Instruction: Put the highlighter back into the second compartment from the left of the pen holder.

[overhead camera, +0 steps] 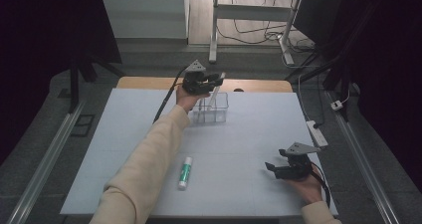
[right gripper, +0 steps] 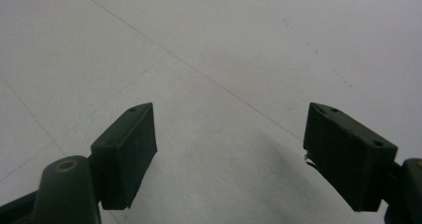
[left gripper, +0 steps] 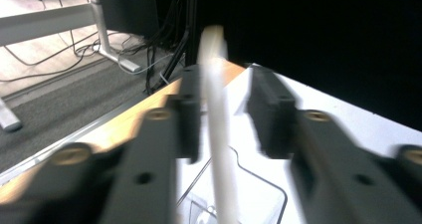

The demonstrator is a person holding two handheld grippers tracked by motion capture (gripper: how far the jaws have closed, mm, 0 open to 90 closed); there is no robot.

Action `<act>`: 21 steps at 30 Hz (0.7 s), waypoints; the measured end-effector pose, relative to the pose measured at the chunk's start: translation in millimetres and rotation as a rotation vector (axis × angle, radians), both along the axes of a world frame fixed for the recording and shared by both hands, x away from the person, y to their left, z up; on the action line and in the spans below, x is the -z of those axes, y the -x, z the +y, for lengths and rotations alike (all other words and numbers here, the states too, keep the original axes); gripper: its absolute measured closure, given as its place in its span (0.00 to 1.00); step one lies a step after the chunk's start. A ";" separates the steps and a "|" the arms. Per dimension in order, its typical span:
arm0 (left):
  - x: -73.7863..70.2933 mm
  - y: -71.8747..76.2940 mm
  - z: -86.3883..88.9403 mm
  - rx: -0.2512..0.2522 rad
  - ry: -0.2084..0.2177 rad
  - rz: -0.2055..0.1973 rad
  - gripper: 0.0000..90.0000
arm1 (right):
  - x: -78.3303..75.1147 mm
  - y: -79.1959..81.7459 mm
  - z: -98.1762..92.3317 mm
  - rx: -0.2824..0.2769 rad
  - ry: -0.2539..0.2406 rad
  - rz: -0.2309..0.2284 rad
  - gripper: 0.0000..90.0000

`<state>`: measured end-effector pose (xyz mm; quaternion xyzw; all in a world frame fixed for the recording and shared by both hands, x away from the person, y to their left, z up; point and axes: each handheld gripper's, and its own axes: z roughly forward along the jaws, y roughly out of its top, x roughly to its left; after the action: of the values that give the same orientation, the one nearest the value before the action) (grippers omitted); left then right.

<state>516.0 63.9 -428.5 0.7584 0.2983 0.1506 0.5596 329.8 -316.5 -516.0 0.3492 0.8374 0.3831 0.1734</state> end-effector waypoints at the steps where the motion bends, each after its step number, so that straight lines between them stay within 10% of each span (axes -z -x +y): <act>1: 0.0 1.0 1.2 0.006 -0.002 -0.003 0.68 | 0.1 0.0 0.0 0.001 0.000 -0.001 0.22; 21: 3.1 25.2 23.7 0.046 -0.042 0.038 0.62 | 0.5 -0.1 0.9 -0.003 0.004 -0.003 0.22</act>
<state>490.8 87.7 -431.6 0.7792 0.2884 0.1294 0.5412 329.9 -315.6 -516.5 0.3470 0.8384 0.3822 0.1748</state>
